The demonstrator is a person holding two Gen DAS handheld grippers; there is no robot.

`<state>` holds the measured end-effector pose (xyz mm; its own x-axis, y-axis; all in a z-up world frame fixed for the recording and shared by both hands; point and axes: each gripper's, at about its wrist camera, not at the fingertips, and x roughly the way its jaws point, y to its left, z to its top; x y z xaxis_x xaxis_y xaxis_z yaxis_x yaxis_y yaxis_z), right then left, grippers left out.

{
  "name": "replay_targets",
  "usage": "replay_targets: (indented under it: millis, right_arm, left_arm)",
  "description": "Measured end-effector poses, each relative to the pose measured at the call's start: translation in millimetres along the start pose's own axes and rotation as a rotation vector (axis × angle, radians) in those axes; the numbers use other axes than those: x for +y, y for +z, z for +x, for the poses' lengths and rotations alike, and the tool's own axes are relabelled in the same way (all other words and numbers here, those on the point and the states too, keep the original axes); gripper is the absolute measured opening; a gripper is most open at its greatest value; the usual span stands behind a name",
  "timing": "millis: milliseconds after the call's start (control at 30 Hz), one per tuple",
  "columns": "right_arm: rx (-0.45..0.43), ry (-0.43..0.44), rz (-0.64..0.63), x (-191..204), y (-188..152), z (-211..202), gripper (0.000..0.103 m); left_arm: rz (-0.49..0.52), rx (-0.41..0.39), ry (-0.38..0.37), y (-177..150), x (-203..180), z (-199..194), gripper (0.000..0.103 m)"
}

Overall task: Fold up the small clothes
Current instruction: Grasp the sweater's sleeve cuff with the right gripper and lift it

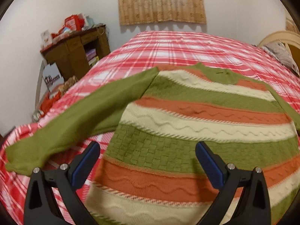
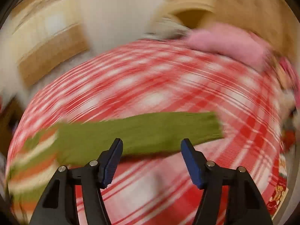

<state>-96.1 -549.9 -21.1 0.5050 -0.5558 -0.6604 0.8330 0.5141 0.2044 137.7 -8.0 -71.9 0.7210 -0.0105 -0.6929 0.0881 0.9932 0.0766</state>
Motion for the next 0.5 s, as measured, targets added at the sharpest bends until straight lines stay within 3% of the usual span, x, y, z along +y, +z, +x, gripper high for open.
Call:
replay_targets:
  millis: [167, 300, 400, 433, 467, 500]
  right_arm:
    - [0.042, -0.092, 0.07, -52.3, 18.5, 41.1, 0.065]
    - [0.109, -0.075, 0.043, -49.2, 16.2, 70.0, 0.065]
    - [0.095, -0.109, -0.026, -38.5, 12.1, 76.9, 0.065]
    - [0.098, -0.118, -0.065, -34.0, 11.7, 79.1, 0.059]
    - [0.1, -0.116, -0.101, -29.7, 11.5, 79.8, 0.038]
    - [0.109, -0.081, -0.122, -26.8, 12.0, 80.8, 0.027]
  left_arm:
    - [-0.02, 0.017, 0.01, -13.5, -3.5, 11.2, 0.103]
    - [-0.028, 0.016, -0.006, -13.8, -1.7, 10.8, 0.103]
    - [-0.033, 0.011, -0.011, -15.4, -2.0, 9.1, 0.103]
    - [-0.032, 0.01, -0.009, -13.6, -3.0, 12.1, 0.103]
    - [-0.031, 0.008, -0.008, -13.7, -3.5, 12.3, 0.103]
    - [-0.031, 0.005, -0.008, -13.9, -3.7, 12.2, 0.103]
